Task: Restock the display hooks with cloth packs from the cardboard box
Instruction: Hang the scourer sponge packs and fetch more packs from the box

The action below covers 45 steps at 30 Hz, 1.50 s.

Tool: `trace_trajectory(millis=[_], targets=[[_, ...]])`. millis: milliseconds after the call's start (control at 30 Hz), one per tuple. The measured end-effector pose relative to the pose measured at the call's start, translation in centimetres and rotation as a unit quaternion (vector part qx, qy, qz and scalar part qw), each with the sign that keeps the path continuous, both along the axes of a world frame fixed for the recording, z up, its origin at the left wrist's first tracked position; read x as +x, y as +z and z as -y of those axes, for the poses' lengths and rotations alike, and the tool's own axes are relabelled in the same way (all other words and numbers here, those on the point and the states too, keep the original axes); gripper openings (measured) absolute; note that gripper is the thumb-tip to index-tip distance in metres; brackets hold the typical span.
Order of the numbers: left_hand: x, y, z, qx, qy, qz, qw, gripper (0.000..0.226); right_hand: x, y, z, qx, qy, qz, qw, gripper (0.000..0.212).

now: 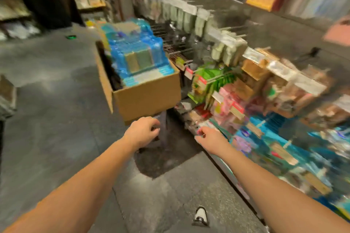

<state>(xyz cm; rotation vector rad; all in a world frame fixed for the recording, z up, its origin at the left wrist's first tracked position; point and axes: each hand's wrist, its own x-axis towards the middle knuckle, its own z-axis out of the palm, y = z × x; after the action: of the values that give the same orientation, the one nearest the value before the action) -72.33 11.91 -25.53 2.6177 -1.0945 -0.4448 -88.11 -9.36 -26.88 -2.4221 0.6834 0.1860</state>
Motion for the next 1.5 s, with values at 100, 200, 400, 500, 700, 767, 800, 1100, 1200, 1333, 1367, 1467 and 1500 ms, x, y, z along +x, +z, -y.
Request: trace_trajectory(millis=[100,200,400,500,700,767,800,1100,1200,1333,1367,1467,1500], targets=[[4.3,0.5,-2.8,0.003,0.048,0.004,0.999,0.033,5.8,0.4,-1.8,-0.009,0.039,-0.005,0.999,0.020],[9.2,0.7,-4.4,0.002,0.076,0.014,0.997,0.039,11.8,-0.2,-2.9,0.000,0.059,-0.008,0.998,0.022],[22.1,2.5,-4.0,0.005,0.087,0.039,0.995,0.038,25.8,-2.1,-2.0,0.033,0.061,0.022,0.997,0.024],[29.3,3.2,-2.9,-0.010,0.101,0.042,0.994,0.037,33.6,-2.4,-0.8,0.054,0.046,0.031,0.997,0.023],[41.0,4.2,0.6,-0.033,0.093,0.020,0.995,0.039,44.9,-3.4,1.4,0.118,-0.015,0.009,0.993,0.025],[44.4,4.2,2.3,-0.061,0.097,0.015,0.993,0.041,47.7,-3.9,1.9,0.157,-0.045,0.005,0.987,0.023],[46.0,4.2,3.3,-0.070,0.097,0.010,0.993,0.043,48.9,-4.3,2.1,0.182,-0.068,0.003,0.981,0.021],[57.6,0.7,11.5,0.009,0.030,-0.038,0.999,0.067,57.3,-7.4,2.6,0.387,-0.344,0.051,0.854,0.028],[60.4,-1.3,13.0,0.053,-0.014,-0.068,0.996,0.080,58.4,-9.9,2.5,0.438,-0.391,0.069,0.807,0.037],[62.8,-2.5,14.0,0.095,-0.075,-0.094,0.988,0.090,60.0,-8.4,-0.1,0.455,-0.463,0.072,0.758,0.031],[63.2,-2.6,14.3,0.107,-0.085,-0.101,0.985,0.091,60.1,-8.5,-0.3,0.457,-0.473,0.065,0.751,0.038],[63.5,-2.7,15.2,0.128,-0.103,-0.133,0.977,0.091,60.4,-8.7,-0.7,0.456,-0.504,0.067,0.730,0.060],[63.4,-2.6,15.4,0.135,-0.108,-0.149,0.974,0.096,60.6,-8.5,-0.9,0.461,-0.515,0.069,0.719,0.063]])
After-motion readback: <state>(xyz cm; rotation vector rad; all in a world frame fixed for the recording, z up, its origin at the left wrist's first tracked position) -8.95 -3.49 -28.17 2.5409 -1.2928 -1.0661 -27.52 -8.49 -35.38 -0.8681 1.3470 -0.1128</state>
